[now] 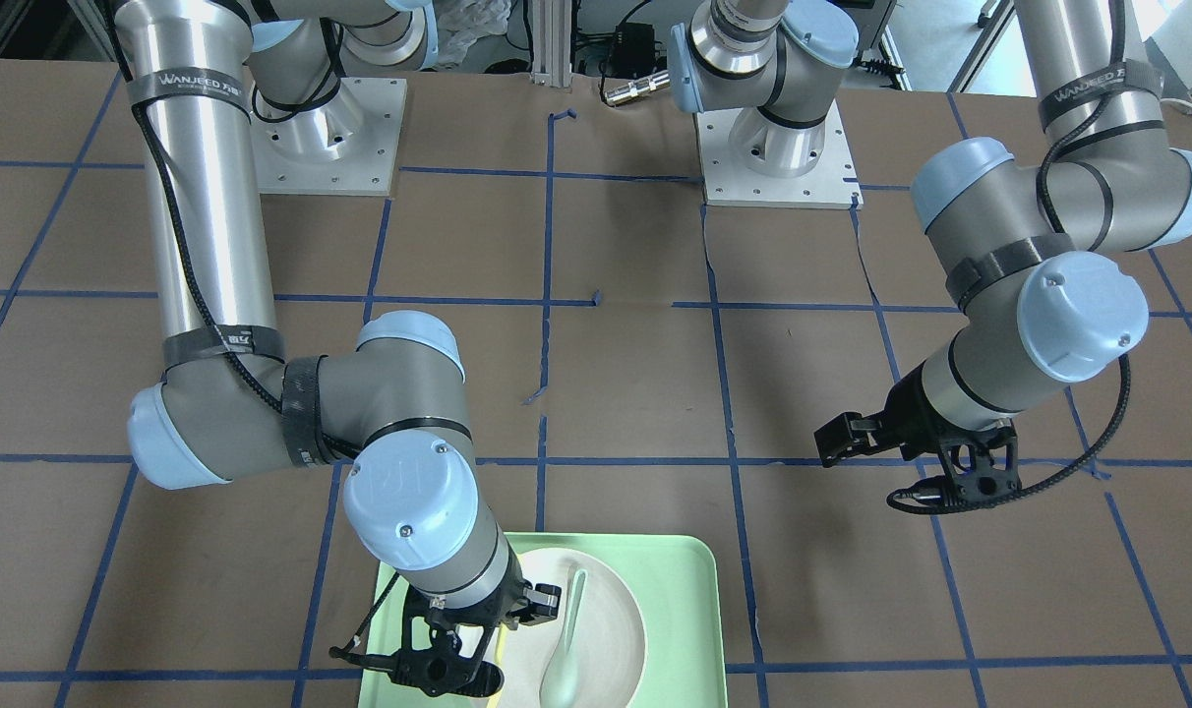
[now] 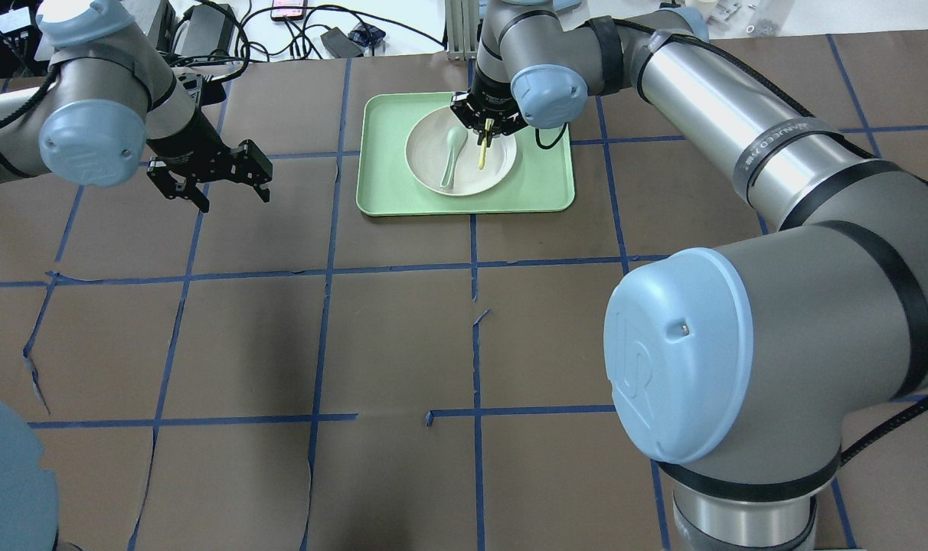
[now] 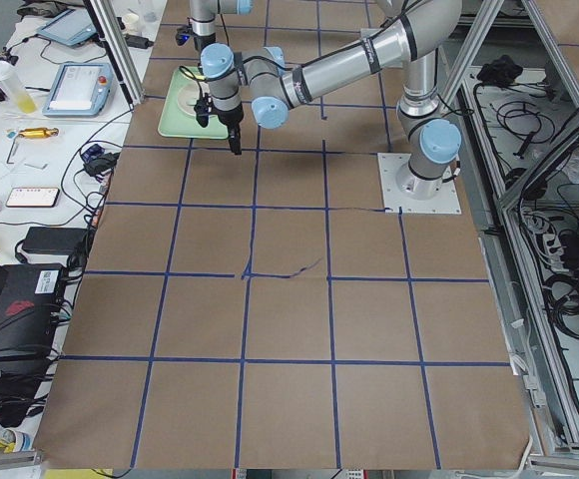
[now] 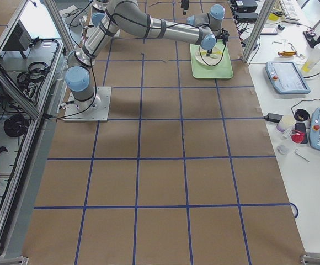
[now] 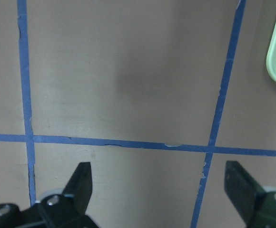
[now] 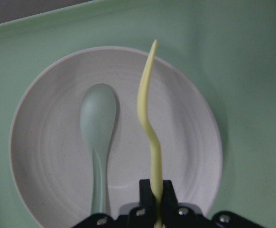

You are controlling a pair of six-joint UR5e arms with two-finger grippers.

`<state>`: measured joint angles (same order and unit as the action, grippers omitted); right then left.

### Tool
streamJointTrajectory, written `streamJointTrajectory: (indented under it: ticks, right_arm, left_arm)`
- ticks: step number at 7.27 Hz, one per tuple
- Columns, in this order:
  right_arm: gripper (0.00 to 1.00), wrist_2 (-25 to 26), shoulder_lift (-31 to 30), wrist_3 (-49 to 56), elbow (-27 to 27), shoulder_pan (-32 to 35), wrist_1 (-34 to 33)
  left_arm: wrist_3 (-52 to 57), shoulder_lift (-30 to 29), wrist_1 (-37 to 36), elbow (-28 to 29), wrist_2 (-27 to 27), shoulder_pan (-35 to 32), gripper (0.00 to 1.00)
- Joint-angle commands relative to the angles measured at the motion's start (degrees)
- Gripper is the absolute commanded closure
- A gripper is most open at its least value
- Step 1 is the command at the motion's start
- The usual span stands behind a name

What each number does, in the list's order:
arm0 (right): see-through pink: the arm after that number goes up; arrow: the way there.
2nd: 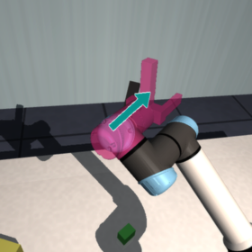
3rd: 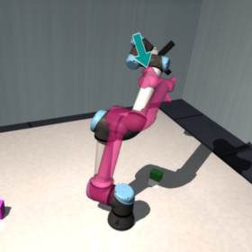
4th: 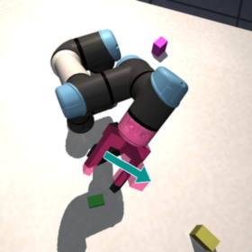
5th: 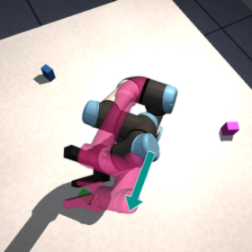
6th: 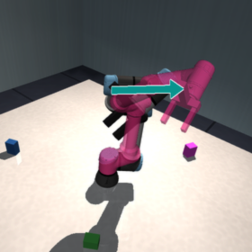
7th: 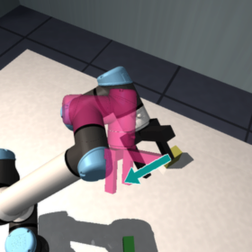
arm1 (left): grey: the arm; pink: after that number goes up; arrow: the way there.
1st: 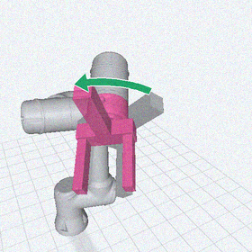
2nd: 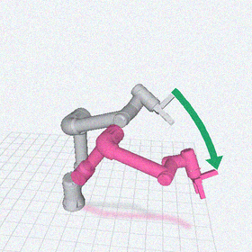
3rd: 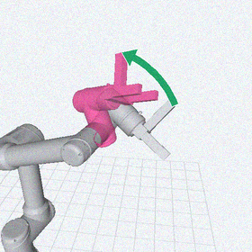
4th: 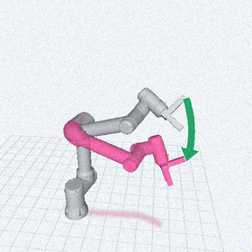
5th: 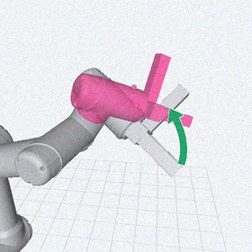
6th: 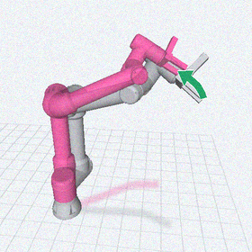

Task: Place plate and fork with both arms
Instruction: 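Lift the fork with the right gripper and move it beside the plate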

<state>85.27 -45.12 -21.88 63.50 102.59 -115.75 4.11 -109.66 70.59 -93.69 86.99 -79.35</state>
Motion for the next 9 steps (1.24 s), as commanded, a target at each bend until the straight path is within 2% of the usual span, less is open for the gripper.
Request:
streamJointTrajectory:
  ticks: [1,2,3,6,7,9]
  right_arm:
    - [1.0,12.4,-0.8,5.8,1.4,-0.9,4.5]
    - [1.0,19.9,-0.8,9.4,3.4,-1.0,4.8]
    - [1.0,21.2,-0.7,9.4,4.1,-1.0,4.8]
    - [1.0,21.0,1.0,7.4,3.2,-0.9,4.8]
    - [0.96,20.6,1.4,7.0,2.2,-0.8,4.8]
    - [0.94,19.8,2.6,6.5,0.4,-0.7,4.9]
  left_arm:
    - [-0.9,-0.8,-0.1,0.0,-0.7,0.0,0.0]
    - [-0.9,-1.1,0.0,0.0,-0.9,0.0,0.0]
    - [-0.9,-1.5,0.7,0.0,-0.9,0.1,0.0]
    - [-0.9,-1.9,0.0,-2.9,-0.9,0.1,0.0]
    - [-0.9,-1.9,0.1,-2.9,-0.9,0.1,0.0]
    - [-0.9,-1.6,0.7,-3.0,-0.6,0.1,0.0]
